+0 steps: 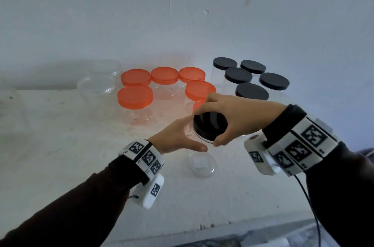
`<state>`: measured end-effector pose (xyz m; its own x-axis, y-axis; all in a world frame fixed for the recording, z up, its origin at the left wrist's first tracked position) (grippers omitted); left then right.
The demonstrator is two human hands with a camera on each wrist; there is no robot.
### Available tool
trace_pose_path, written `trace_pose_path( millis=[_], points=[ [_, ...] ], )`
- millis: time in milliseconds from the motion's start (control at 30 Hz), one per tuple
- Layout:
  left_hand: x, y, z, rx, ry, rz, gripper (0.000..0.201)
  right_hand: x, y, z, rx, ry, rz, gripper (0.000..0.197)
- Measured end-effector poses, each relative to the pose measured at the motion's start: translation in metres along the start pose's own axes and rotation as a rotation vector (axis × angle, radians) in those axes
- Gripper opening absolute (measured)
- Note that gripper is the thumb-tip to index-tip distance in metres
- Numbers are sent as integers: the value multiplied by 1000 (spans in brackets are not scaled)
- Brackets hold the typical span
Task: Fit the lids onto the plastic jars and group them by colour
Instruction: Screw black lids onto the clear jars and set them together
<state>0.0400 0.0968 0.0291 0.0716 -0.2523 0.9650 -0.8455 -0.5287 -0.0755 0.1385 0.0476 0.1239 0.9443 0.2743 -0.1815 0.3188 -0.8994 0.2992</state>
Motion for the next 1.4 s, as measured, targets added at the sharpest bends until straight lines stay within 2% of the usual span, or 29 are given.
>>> trace_pose_path(
  millis=[133, 233, 400, 533, 700, 833, 967, 1133, 1400],
  points=[
    [5, -16, 13, -64, 3, 28, 73, 20, 24, 3, 4, -3, 52, 76],
    [16, -29, 11, -25, 33, 79, 76, 42, 45, 7, 21, -6, 109, 79],
    [42, -57, 9, 119, -26, 212, 51, 84, 79, 13, 95, -10, 225, 81],
    [51, -85, 16, 237, -218, 278, 41, 119, 100, 11, 202, -4, 309, 79],
    [53, -120, 34, 259, -563, 404, 50, 151, 109, 14, 268, -52, 382, 76],
    [50, -141, 46, 212, -721, 388, 57, 165, 105, 13, 266, -66, 412, 74],
    [46, -155, 52, 211, -891, 327, 62, 174, 94, 9, 274, 40, 443, 69],
    [43, -158, 48, 272, -864, 348, 55, 181, 78, 5, 393, 20, 401, 54],
    [41, -154, 47, 296, -779, 360, 52, 193, 75, 16, 615, 34, 332, 47]
  ],
)
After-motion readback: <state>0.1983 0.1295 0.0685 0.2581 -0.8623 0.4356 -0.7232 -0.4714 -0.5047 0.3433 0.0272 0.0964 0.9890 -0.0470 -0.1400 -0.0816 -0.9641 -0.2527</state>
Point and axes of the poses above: each hand's wrist, its own y-axis away from the middle knuckle, its own z-axis out of the palm, x = y × z, the point moved 5 cm from there along -y, towards the middle knuckle, and after that the axes turned 3 degrees about -x, right-handed, at the moved point
